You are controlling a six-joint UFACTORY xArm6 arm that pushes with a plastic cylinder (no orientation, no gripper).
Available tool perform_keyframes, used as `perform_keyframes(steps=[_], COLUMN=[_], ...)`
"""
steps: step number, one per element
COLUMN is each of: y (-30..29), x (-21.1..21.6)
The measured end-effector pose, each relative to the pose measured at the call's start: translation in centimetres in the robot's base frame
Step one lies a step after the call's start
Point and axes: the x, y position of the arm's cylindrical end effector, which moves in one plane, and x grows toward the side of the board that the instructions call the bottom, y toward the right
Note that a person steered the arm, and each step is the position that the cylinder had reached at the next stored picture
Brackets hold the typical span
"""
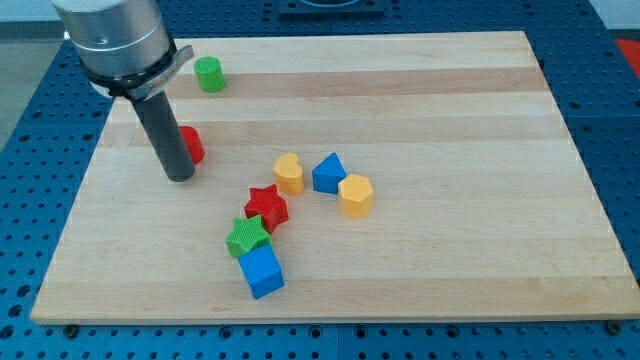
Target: Push red circle towards top left
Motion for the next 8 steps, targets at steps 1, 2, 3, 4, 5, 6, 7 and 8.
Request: perform_keyframes(steps=[1, 2, 3, 4, 5, 6, 7, 8], y=[0.0, 0.0, -0.3, -2.4, -4.5, -4.4, -3.9, -2.6], x=[-1.1, -1.6, -1.7, -1.7, -2.1, -3.2, -3.3, -3.3])
